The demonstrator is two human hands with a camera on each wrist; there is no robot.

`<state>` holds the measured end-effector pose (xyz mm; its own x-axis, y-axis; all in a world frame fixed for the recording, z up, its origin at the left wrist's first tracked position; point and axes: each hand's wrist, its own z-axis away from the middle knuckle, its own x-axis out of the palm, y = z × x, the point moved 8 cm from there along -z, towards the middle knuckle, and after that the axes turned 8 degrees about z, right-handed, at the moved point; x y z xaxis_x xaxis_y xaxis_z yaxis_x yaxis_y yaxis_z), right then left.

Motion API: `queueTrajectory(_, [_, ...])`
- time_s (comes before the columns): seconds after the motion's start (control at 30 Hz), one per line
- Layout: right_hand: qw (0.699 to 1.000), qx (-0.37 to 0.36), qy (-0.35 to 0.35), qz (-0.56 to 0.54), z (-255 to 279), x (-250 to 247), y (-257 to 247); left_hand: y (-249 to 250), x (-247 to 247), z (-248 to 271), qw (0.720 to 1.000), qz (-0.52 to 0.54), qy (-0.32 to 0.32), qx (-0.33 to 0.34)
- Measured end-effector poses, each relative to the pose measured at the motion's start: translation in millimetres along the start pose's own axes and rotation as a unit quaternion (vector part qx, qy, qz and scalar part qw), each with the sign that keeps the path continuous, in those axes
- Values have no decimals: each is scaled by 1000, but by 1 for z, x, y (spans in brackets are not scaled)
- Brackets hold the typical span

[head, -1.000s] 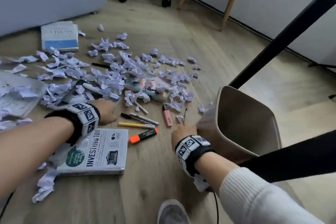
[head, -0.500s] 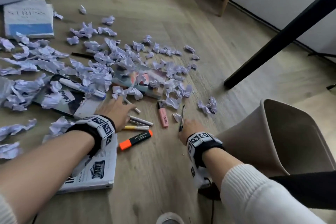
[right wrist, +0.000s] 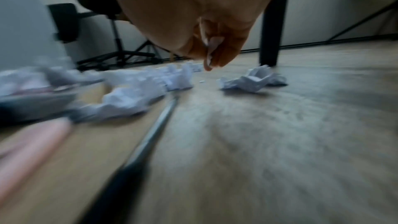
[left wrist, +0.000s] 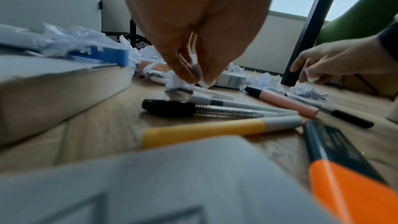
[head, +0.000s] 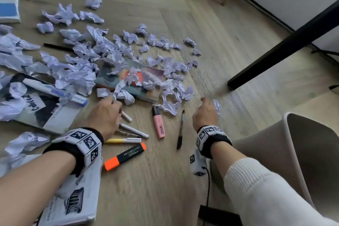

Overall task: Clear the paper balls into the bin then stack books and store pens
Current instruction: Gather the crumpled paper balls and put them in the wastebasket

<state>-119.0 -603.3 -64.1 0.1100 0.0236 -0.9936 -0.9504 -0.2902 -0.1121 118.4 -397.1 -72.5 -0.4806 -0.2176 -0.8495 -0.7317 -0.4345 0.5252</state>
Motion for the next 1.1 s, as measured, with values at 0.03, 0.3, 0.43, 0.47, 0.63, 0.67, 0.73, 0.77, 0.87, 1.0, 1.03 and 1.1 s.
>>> queueTrajectory(0.03, [999,49,13,11,-13,-3,20,4,-1,-4,999,31,21,14])
queueTrajectory(0.3, [988,54,-91,111,-50,51,70,-18,-5,-23,989,-34,62,-133])
queueTrajectory(0.43, [988,21,1,154,-46,44,48,-13,6,-34,994,-54,42,-86])
queueTrajectory(0.47, [989,0,11,147,-46,42,39,-11,11,-37,995,-61,39,-71])
queueTrajectory(0.63, [988,-11,128,-86,-65,5,-11,-8,23,-44,997,-3,58,-52])
queueTrajectory(0.67, [986,-41,132,-96,-69,1,-29,-7,25,-44,997,-7,54,-47])
queueTrajectory(0.73, [989,-128,59,-43,-74,16,-68,-7,30,-43,999,-25,34,-34])
queueTrajectory(0.77, [985,-170,9,5,-73,34,-82,-6,31,-42,999,-37,25,-27])
queueTrajectory(0.87, [960,-248,-75,110,-51,77,-107,-8,36,-39,995,-87,-18,-35])
queueTrajectory(1.0, [964,-225,-1,141,-11,71,-113,-12,46,-41,988,-116,-79,-68])
queueTrajectory(1.03, [964,-221,10,148,-3,65,-114,-15,50,-41,988,-101,-90,-80])
queueTrajectory(1.1, [964,-220,-12,147,3,66,-113,-17,52,-38,987,-78,-107,-96])
